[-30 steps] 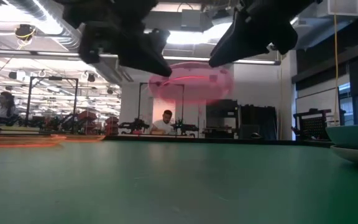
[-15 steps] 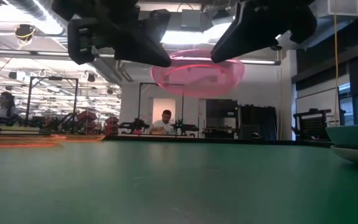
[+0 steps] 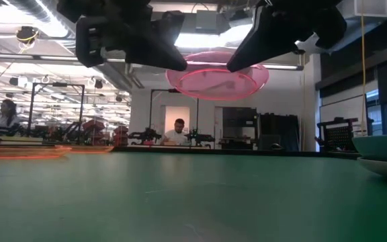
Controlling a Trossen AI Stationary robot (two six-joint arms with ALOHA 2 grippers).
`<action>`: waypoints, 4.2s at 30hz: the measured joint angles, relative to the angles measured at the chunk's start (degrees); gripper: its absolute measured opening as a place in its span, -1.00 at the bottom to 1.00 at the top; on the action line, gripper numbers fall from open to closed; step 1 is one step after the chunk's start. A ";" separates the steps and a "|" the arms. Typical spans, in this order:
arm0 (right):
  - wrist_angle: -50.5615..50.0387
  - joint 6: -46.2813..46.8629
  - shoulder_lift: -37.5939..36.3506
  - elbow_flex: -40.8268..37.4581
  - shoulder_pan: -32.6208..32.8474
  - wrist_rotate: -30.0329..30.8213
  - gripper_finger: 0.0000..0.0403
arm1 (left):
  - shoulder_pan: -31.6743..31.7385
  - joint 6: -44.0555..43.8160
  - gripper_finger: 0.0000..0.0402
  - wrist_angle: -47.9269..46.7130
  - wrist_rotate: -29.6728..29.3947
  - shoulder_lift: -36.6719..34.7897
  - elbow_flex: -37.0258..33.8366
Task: Stack plastic plates
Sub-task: Stack the light red plate on top of the light red plate, then stack the bottom light orange plate on top of the light red plate
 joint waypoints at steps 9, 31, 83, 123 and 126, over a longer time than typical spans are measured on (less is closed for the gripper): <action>-1.61 0.09 0.00 0.00 0.00 0.93 -0.99 | -0.14 -5.09 -0.94 2.83 -1.35 0.00 -0.02; -34.02 26.65 -18.81 0.05 -0.09 -20.53 -0.99 | -2.02 -13.88 -0.45 -5.88 -11.78 -10.22 0.07; -33.32 43.80 -14.73 0.00 0.55 -41.76 -0.03 | 0.11 -20.63 -0.45 -17.64 -15.02 -11.43 0.00; 5.34 13.77 -14.73 -12.13 -0.07 -1.88 -0.06 | -4.19 -83.19 -0.45 -37.89 -17.35 -16.72 -22.92; 5.34 13.77 -14.73 -12.13 -0.07 -1.88 -0.06 | -3.85 -82.94 -0.51 -37.77 -17.23 -16.72 -23.31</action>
